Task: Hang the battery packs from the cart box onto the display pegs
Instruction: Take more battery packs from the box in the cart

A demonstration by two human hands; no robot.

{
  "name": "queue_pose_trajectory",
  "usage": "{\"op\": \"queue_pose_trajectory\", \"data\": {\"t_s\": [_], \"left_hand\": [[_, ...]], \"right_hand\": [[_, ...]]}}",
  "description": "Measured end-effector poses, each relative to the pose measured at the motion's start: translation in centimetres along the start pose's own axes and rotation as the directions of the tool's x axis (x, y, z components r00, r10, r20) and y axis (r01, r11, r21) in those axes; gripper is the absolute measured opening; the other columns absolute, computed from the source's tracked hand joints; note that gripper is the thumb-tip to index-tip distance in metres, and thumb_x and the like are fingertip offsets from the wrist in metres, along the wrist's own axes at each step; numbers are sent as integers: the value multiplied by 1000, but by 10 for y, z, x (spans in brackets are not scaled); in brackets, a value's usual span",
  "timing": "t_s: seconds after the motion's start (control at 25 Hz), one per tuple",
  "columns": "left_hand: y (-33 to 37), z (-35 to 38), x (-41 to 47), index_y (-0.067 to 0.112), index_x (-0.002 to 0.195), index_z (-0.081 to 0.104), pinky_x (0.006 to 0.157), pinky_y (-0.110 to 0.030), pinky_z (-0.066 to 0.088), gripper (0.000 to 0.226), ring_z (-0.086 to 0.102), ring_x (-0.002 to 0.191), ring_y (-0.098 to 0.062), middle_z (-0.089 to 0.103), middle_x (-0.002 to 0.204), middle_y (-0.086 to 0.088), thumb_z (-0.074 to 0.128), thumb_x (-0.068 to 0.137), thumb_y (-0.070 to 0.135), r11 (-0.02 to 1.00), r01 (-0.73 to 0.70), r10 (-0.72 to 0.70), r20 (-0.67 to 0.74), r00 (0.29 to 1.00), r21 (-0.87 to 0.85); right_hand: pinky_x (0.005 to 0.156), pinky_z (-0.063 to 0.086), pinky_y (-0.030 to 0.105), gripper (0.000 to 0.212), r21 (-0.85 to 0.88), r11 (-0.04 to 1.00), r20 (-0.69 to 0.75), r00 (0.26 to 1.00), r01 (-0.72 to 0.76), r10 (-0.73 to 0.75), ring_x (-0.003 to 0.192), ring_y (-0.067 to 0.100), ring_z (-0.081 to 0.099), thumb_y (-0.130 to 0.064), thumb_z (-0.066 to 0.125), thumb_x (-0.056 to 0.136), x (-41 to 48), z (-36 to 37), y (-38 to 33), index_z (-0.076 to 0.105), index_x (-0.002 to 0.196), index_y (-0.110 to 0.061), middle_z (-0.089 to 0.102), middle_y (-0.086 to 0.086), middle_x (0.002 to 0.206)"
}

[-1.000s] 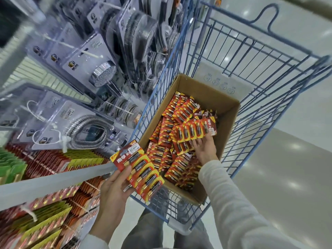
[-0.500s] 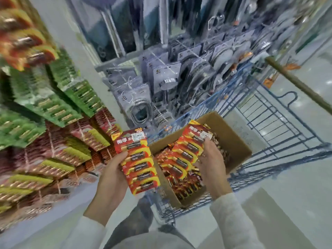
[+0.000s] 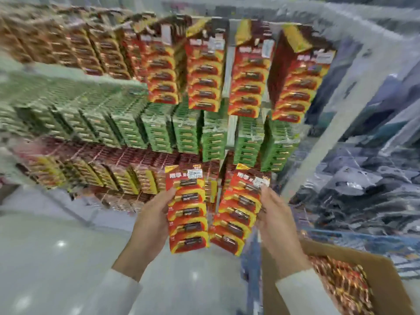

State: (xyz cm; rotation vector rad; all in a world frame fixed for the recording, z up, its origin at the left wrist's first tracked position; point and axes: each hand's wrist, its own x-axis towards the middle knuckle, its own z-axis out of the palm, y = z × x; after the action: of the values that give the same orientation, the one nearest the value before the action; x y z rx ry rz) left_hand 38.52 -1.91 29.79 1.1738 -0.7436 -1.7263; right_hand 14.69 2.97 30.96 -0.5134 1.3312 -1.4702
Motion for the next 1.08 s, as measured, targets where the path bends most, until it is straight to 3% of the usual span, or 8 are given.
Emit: {"op": "queue_pose_trajectory", "data": {"t_s": [0.16, 0.24, 0.32, 0.44, 0.56, 0.8, 0.92, 1.08], "left_hand": [[58, -86, -5, 9, 112, 78, 79, -47, 62, 34, 75, 93, -35, 76, 107, -20, 58, 100, 33, 995, -101, 100, -87, 991, -10], [91, -135, -4, 7, 117, 75, 82, -52, 62, 39, 74, 94, -38, 74, 110, -22, 59, 97, 37, 988, -157, 155, -131, 979, -2], [121, -177, -2, 5, 125, 70, 91, -58, 59, 45, 73, 99, -43, 73, 116, -25, 59, 98, 39, 983, -182, 181, -163, 970, 5], [156, -231, 6, 7, 124, 70, 86, -52, 61, 41, 74, 99, -42, 75, 114, -23, 54, 103, 38, 983, -183, 179, -199, 964, -2], [190, -272, 20, 5, 118, 75, 85, -52, 59, 41, 74, 94, -43, 74, 113, -27, 53, 104, 37, 981, -186, 173, -196, 965, -49], [236, -304, 77, 4, 122, 73, 90, -63, 57, 44, 71, 100, -51, 71, 115, -32, 54, 103, 38, 976, -188, 163, -196, 967, -112], [257, -308, 107, 6, 121, 73, 84, -58, 58, 44, 72, 94, -49, 72, 112, -32, 59, 99, 41, 972, -216, 191, -227, 955, -94], [290, -314, 129, 6, 111, 78, 64, -42, 57, 44, 72, 71, -38, 75, 93, -25, 64, 94, 45, 963, -256, 230, -231, 945, -89]], "right_hand": [[86, 47, 56, 36, -43, 999, 124, 992, -20, 25, 93, 35, 61, -42, 61, 97, 4, 109, 14, 74, 105, -9, 72, 24, 101], [79, 49, 48, 44, -67, 998, 166, 986, -12, 23, 87, 31, 59, -43, 65, 94, 5, 168, 24, 70, 105, -1, 68, 18, 94], [72, 57, 36, 30, -37, 998, 208, 976, -59, 65, 79, 26, 68, -27, 58, 101, 6, 216, 32, 67, 108, 0, 74, 11, 95], [84, 59, 40, 30, -35, 989, 226, 962, -146, 150, 94, 24, 75, -26, 58, 101, 4, 276, 46, 68, 121, -5, 77, 13, 109], [77, 60, 44, 32, -3, 985, 218, 961, -174, 170, 90, 27, 77, -28, 54, 103, 6, 331, 56, 70, 116, -4, 77, 18, 107], [88, 53, 52, 31, 43, 977, 240, 951, -210, 194, 93, 35, 76, -30, 54, 102, 36, 408, 47, 68, 119, -8, 76, 19, 108], [93, 53, 55, 31, 14, 985, 241, 957, -171, 163, 92, 36, 76, -30, 56, 100, 56, 441, 38, 67, 119, -8, 77, 18, 107], [100, 50, 60, 38, -19, 992, 259, 958, -122, 123, 98, 39, 75, -33, 61, 94, 75, 481, 23, 67, 123, -9, 76, 18, 108]]}}
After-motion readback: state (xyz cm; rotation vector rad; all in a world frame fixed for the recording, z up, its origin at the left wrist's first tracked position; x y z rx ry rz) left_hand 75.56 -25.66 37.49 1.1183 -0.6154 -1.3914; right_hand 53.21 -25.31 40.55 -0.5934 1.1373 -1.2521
